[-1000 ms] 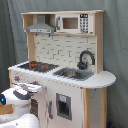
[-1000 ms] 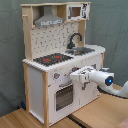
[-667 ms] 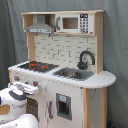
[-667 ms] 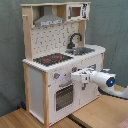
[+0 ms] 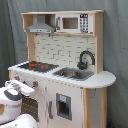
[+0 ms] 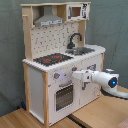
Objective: Play with the kitchen
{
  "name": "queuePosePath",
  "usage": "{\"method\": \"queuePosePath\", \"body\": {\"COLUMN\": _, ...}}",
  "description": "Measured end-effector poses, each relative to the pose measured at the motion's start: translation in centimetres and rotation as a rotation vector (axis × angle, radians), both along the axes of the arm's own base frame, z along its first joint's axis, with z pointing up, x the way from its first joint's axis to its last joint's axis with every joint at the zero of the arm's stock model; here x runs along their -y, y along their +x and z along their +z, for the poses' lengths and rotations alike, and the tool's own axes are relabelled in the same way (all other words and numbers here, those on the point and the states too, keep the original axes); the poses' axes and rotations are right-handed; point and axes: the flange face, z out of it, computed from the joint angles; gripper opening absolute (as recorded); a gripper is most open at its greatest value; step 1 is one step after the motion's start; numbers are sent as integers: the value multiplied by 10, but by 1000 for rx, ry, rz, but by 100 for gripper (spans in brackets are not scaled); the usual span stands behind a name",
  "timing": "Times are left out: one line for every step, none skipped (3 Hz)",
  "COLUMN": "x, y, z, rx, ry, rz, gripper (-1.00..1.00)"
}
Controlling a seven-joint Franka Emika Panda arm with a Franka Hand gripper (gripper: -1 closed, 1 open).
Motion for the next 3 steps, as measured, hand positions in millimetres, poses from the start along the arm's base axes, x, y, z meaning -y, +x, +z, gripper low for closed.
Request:
{"method": "queuePosePath", "body": {"x": -7, "y": -9, "z": -7, "rx": -7, "ry": 85, "rz": 13, "gripper": 100}}
{"method": "queuePosePath", "body": {"x": -13, "y": -17, "z": -24, "rx": -25, "ry": 164, "rz": 23, "gripper": 100}}
{"method": "queuePosePath", "body": {"x": -19, "y": -26, "z": -31, "rx": -34, "ry": 247, "rz": 34, "gripper": 100}}
